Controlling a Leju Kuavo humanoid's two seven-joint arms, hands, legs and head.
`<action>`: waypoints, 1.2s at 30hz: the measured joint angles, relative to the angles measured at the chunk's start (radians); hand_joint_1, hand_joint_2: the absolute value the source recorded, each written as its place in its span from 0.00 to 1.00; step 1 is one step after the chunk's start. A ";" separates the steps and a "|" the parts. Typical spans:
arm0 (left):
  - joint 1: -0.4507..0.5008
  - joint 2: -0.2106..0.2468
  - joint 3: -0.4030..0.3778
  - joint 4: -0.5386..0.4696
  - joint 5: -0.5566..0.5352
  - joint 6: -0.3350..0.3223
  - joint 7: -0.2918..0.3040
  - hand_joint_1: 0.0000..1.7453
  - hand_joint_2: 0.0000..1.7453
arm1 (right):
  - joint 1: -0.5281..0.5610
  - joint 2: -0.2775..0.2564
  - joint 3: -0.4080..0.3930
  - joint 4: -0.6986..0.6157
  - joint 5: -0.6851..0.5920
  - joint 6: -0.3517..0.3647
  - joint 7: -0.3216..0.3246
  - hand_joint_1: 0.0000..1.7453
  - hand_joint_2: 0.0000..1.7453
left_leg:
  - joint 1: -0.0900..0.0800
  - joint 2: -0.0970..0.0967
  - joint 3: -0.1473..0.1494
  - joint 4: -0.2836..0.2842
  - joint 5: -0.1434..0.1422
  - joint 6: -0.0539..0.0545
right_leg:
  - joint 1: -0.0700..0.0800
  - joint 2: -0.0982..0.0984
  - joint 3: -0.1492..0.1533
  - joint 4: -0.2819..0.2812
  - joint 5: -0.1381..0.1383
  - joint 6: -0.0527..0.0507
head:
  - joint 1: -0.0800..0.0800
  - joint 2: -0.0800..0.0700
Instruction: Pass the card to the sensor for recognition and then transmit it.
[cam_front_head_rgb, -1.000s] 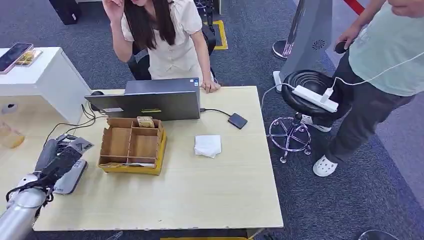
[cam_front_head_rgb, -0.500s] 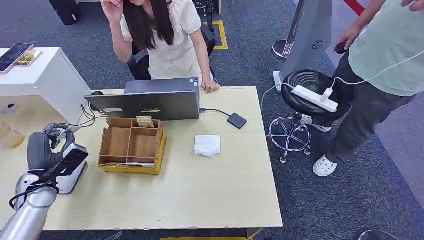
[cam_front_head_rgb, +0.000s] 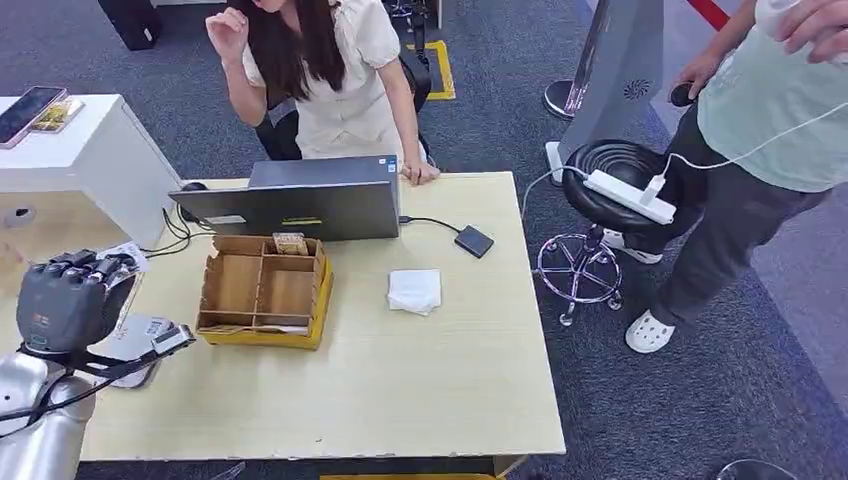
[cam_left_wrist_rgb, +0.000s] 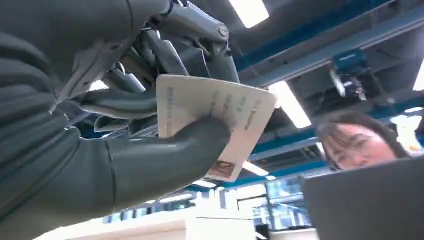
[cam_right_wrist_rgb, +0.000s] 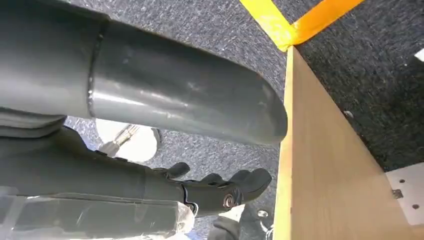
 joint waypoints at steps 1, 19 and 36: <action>0.005 -0.008 0.011 -0.001 -0.007 0.000 0.000 1.00 1.00 | 0.001 0.000 0.000 0.000 -0.003 0.000 -0.002 0.00 0.00 | 0.000 0.000 0.000 0.000 0.000 0.000 | 0.000 0.000 0.000 0.000 0.000 0.000 | 0.001 0.000; -0.017 -0.024 0.028 0.169 -0.003 0.000 0.074 1.00 1.00 | 0.001 0.003 -0.023 0.000 0.003 -0.002 -0.003 0.00 0.00 | 0.000 0.000 0.000 0.000 0.000 0.000 | 0.000 0.000 0.000 0.000 0.000 0.000 | 0.001 0.000; -0.017 -0.011 -0.078 0.320 -0.016 0.000 0.186 1.00 1.00 | 0.002 0.006 -0.026 0.000 0.003 -0.003 0.002 0.00 0.00 | 0.000 -0.001 0.000 0.000 0.000 0.000 | 0.000 0.000 0.000 0.000 0.000 0.000 | 0.001 0.000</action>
